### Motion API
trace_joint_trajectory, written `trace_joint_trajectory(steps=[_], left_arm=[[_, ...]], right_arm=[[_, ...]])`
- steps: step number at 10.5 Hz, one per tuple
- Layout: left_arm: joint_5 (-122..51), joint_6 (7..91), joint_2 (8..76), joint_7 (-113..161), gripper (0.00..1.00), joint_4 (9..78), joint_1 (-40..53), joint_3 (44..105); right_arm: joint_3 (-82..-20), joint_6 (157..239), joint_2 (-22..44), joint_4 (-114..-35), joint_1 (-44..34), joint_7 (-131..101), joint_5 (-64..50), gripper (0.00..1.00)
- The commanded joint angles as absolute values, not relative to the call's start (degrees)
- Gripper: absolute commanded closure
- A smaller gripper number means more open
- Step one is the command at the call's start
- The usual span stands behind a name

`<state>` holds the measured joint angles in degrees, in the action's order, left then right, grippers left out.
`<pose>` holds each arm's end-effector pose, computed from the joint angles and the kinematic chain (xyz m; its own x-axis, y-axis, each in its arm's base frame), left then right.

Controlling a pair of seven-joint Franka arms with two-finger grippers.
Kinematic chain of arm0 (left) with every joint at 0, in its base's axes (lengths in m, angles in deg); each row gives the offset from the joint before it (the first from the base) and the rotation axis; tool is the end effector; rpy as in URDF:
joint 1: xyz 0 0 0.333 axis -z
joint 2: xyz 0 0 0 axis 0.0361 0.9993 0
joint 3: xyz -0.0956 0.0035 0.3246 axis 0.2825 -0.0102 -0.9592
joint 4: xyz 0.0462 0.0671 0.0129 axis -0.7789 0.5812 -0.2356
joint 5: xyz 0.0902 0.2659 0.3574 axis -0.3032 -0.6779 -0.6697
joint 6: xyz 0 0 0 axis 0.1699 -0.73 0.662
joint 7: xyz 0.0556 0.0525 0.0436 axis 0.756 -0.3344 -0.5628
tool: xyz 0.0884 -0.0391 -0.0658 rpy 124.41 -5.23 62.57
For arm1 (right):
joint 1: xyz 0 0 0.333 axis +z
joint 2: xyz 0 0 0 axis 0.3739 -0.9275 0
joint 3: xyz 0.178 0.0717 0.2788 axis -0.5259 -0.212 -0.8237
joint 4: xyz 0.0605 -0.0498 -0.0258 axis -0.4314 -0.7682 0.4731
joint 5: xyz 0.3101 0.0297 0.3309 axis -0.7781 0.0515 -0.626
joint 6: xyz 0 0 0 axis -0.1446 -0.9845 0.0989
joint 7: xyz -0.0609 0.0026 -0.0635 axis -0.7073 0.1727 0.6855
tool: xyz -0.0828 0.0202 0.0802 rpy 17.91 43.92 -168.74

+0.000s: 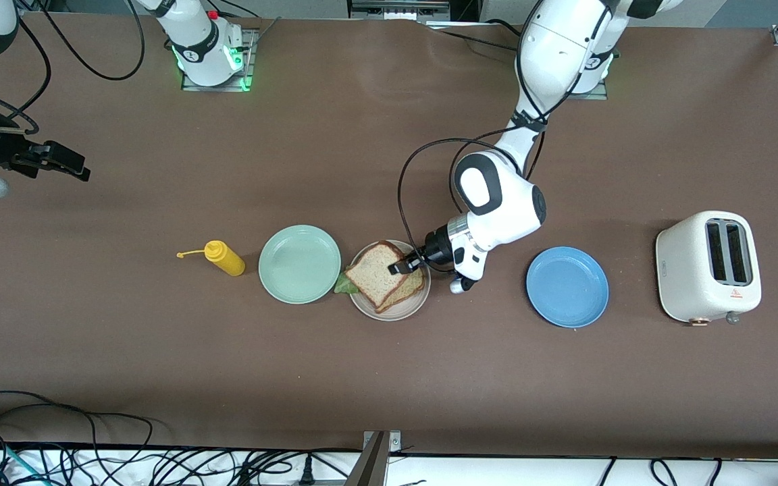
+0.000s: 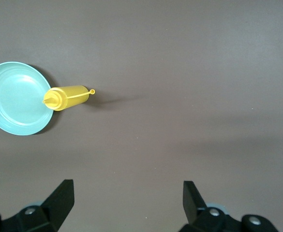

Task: Make sandwich on beige plate with both arms
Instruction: 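Lower the bread onto the lettuce and open the left gripper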

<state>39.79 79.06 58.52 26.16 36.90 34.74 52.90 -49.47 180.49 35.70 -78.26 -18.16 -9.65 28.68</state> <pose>0.6454 -0.4175 0.1725 0.8040 0.4878 -0.3400 0.5685 -0.4632 0.6798 0.6109 -0.0330 0.5468 0.9964 -0.0648 -0.0539 -0.0663 -0.9975 -0.0260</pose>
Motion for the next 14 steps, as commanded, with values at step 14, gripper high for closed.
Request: trace_joint_trajectory(steps=[14], left_arm=[[12.23,79.73,54.92,19.21,0.0,37.91,30.72,52.5]], right_arm=[[-49.43,180.17,36.12,-78.45,-17.91,-9.56,27.78,0.0]])
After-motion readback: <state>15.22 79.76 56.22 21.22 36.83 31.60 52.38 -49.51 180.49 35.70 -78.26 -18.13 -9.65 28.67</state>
